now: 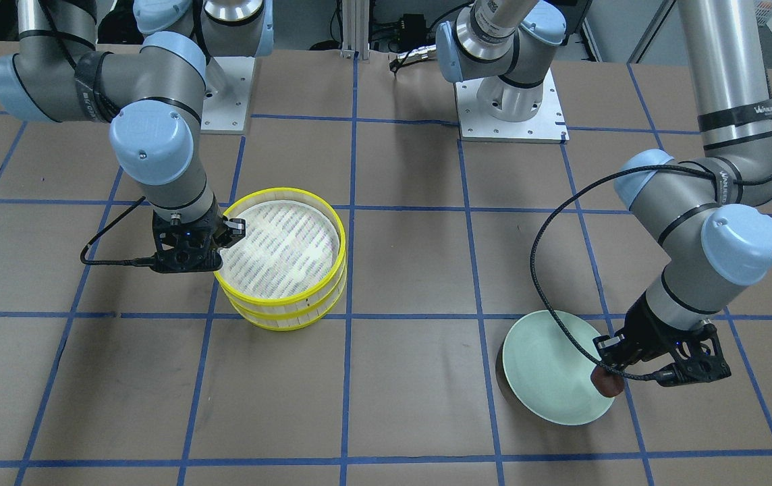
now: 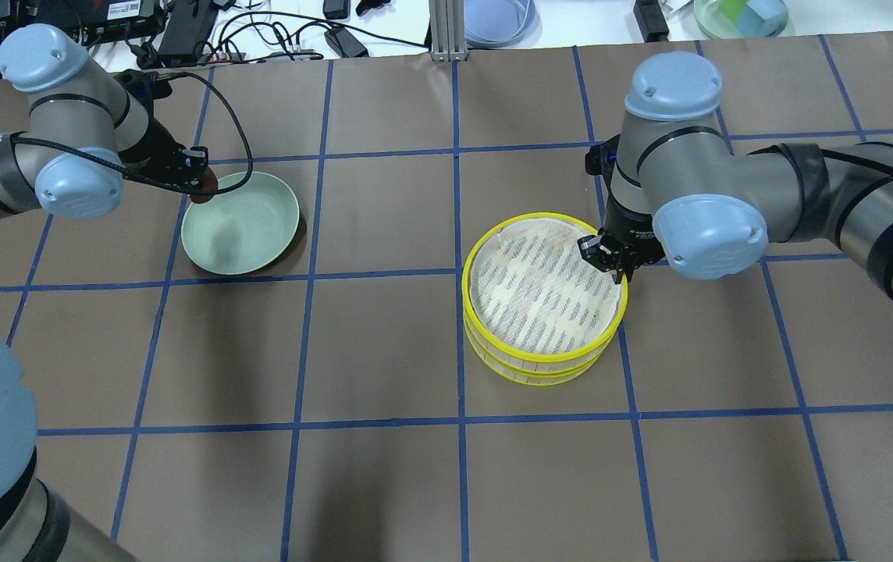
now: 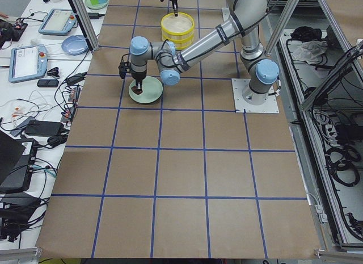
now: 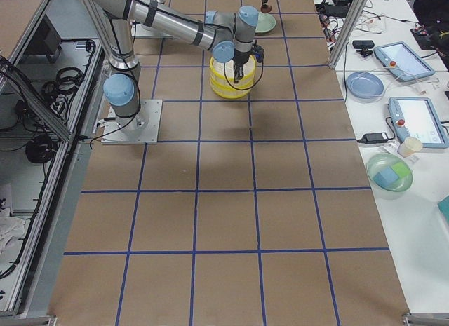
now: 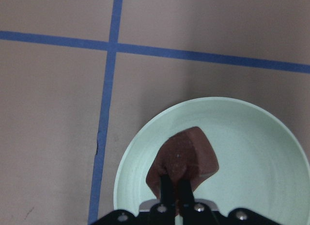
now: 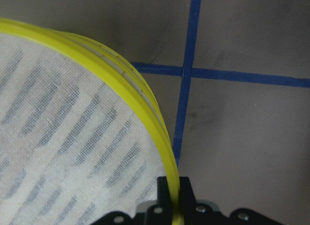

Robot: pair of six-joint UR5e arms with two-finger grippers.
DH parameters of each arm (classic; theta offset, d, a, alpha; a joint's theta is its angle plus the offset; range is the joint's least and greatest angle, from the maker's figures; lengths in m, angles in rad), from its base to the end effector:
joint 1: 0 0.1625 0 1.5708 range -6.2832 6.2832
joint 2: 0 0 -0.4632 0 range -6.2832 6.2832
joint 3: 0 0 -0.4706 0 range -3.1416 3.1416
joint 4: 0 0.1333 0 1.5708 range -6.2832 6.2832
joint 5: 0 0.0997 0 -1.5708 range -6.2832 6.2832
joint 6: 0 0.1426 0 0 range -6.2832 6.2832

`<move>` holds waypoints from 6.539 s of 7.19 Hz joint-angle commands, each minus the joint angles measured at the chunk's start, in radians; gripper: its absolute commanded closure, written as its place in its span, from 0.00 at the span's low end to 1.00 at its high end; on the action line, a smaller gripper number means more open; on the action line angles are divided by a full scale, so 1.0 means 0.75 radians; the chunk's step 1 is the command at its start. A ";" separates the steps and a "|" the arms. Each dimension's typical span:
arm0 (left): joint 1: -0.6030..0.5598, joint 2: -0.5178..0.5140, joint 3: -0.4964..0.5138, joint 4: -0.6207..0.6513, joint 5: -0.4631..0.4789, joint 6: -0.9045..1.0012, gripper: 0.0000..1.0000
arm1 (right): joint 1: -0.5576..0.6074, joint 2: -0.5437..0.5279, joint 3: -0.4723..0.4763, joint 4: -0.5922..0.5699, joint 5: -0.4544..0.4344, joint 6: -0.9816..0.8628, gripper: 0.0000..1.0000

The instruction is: Stack buns with steamer

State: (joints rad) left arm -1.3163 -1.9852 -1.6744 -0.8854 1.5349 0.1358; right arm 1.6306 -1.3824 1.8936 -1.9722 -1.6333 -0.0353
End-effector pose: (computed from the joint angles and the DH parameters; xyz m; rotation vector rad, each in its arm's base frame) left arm 0.0467 -0.7292 0.2296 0.1808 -3.1222 0.2683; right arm 0.1589 -0.5722 0.2349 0.1514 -3.0695 -0.1677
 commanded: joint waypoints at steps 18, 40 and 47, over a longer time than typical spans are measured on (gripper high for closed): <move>-1.108 0.137 0.026 -0.165 -0.026 -1.362 0.00 | -0.004 -0.231 -0.574 0.490 0.053 0.084 0.00; -0.317 0.577 0.222 -0.924 0.089 -0.304 0.00 | -0.004 -0.239 -0.555 0.490 0.034 0.067 0.00; -0.311 0.581 0.224 -0.928 0.074 -0.296 0.00 | -0.004 -0.241 -0.551 0.490 0.032 0.061 0.00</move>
State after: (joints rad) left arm -1.5478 -1.5472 -1.5011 -1.5818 1.5933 -0.0826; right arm 1.6276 -1.5618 1.4781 -1.6041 -1.6086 0.0124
